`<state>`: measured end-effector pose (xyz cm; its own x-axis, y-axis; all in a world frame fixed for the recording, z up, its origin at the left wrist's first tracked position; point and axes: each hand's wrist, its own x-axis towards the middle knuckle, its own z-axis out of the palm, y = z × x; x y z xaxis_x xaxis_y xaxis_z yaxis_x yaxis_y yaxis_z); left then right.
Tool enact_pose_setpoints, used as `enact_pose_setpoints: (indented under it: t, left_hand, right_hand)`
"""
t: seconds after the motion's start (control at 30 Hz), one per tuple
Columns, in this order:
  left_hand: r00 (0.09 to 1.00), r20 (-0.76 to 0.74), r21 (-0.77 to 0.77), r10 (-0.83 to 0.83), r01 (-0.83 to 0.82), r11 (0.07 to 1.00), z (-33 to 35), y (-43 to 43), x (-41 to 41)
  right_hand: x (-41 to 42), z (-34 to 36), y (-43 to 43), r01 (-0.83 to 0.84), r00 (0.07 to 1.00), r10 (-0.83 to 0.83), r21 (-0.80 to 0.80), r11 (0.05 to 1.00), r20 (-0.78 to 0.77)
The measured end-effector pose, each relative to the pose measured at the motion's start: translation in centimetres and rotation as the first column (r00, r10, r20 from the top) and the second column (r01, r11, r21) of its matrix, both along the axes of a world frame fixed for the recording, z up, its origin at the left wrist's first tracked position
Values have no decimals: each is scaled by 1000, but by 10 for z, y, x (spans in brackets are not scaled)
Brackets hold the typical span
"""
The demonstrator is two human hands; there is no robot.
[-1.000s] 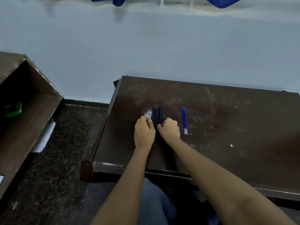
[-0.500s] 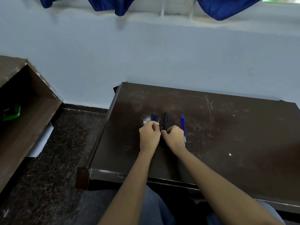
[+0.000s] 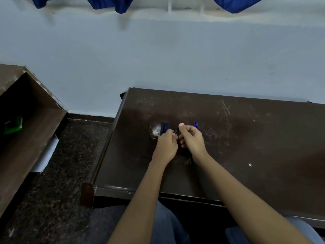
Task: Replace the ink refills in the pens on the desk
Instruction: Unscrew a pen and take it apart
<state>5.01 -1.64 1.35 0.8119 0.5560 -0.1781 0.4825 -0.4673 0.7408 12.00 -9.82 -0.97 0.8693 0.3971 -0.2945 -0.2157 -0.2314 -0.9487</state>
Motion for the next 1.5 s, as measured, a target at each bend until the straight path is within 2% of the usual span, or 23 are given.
enact_pose_setpoints:
  t: [0.07, 0.17, 0.33, 0.53, 0.63, 0.73, 0.87, 0.97, 1.03, 1.1, 1.23, 1.33, 1.37, 1.43, 1.5]
  left_hand:
    - [999, -15, -6, -33, 33, 999, -1, -7, -3]
    - [999, 4, -89, 42, -42, 995, -3, -11, -7]
    - [998, -4, -126, 64, -64, 990, -9, -12, -12]
    - [989, 18, -196, 146, -140, 971, -11, -16, -20]
    - [979, -31, -190, 200, -202, 961, -8, -14, -18]
    - [971, -93, -142, 219, -230, 963, -4, -9, -17]
    - [963, -127, 9, 238, -239, 971, 1, -6, -23]
    - [959, -100, 66, 264, -258, 964, 8, -3, -22]
    - [952, -72, 6, 299, -299, 954, 12, 1, -19]
    - [943, -62, -54, 326, -329, 943, 12, 3, -16]
    - [939, -65, -143, 337, -343, 928, 19, 3, -10]
    - [950, -67, -199, 304, -311, 929, 21, 5, -9]
    - [953, -54, -212, 299, -303, 929, 19, 7, -9]
    - [954, -5, -233, 300, -293, 927, 16, 8, -10]
    - [959, 29, -183, 283, -273, 944, 14, 7, -11]
  right_hand:
    - [6, 2, 3, -55, 996, 61, -75, 996, 71]
    - [11, 0, 7, -104, 988, 120, -151, 983, 96]
    - [11, -7, 10, -180, 979, 198, -248, 952, 49]
    - [12, 0, 18, -262, 964, 261, -259, 930, -38]
    - [15, -1, 22, -168, 986, 163, -237, 957, -40]
    - [19, -8, 23, -63, 998, 61, -281, 958, -18]
    - [19, -17, 16, -41, 997, 66, -402, 915, 50]
    - [17, -23, 14, -154, 974, 217, -523, 838, 60]
    - [12, -23, 17, -259, 925, 378, -656, 709, 43]
    - [6, -21, 21, -295, 876, 481, -738, 607, 46]
    - [1, -21, 25, -303, 833, 549, -770, 561, 71]
    - [6, -16, 25, -329, 849, 527, -750, 573, 30]
    - [9, -13, 25, -321, 864, 502, -722, 612, 42]
    - [17, -2, 25, -269, 919, 387, -587, 764, 82]
    - [21, 16, 25, -218, 973, 230, -351, 910, -9]
